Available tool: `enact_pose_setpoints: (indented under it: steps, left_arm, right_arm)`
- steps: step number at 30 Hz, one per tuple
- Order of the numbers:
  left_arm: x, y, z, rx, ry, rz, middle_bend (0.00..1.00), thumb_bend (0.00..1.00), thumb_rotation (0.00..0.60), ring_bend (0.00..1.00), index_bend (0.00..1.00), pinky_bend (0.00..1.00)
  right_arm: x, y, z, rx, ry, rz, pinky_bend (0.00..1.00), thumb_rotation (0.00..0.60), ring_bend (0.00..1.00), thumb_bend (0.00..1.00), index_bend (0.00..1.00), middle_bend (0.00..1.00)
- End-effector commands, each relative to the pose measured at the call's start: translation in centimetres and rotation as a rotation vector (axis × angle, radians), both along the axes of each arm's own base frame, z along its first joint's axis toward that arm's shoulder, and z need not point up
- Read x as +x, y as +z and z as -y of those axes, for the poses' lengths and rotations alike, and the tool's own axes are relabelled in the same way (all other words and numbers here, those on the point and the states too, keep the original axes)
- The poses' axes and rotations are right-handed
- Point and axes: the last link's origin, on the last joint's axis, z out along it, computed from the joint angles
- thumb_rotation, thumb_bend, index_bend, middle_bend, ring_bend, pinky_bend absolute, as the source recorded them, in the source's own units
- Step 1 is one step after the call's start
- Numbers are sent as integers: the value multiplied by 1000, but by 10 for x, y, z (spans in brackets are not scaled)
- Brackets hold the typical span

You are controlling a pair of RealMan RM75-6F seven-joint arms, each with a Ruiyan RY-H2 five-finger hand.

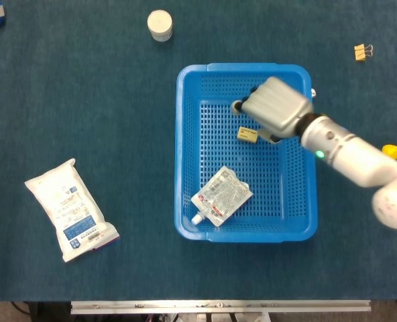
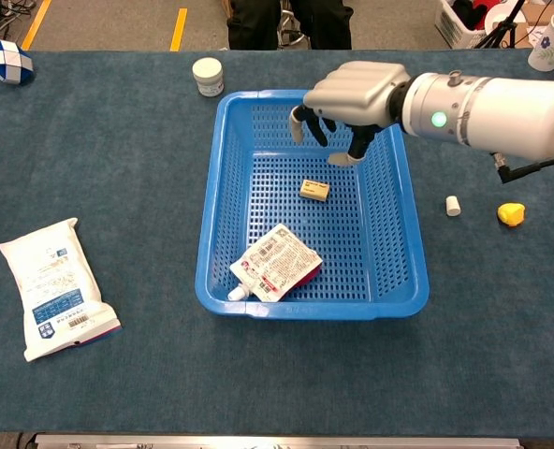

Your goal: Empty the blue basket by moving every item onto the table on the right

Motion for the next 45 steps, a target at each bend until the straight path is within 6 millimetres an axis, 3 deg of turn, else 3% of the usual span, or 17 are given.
enact_pose_setpoints:
  steps: [1,10,19,34,40,45]
  left_arm:
    - [0,1,1,2,1,1,273,299,600,256,390,138]
    - [-2,4,-2,3,2,-1,273,298,600,256,390,138]
    - [-4,5,-3,6,6,-3,272,298,600,256,390,138]
    - [-7,8,0,17,15,-4,272,299,600,256,390,138]
    - [-9,9,3,23,22,-5,272,299,600,255,390,138]
    - [-8,9,1,21,10,1,272,299,600,255,390,138]
  right_arm:
    - [-3,-21,3,8,2,-69,565,600,409,317,314,478]
    - [-15,-47,11,-8,-36,-139,565,600,409,317,313,478]
    - [-12,-63,4,23,-36,-145,565,600,409,318,313,478]
    - [14,-77,-13,73,42,-96,565,600,409,317,313,478]
    - [12,-72,-21,13,141,-116,565,600,403,292,319,470]
    - [8,-71,-27,-14,156,-122,565,600,395,229,401,463]
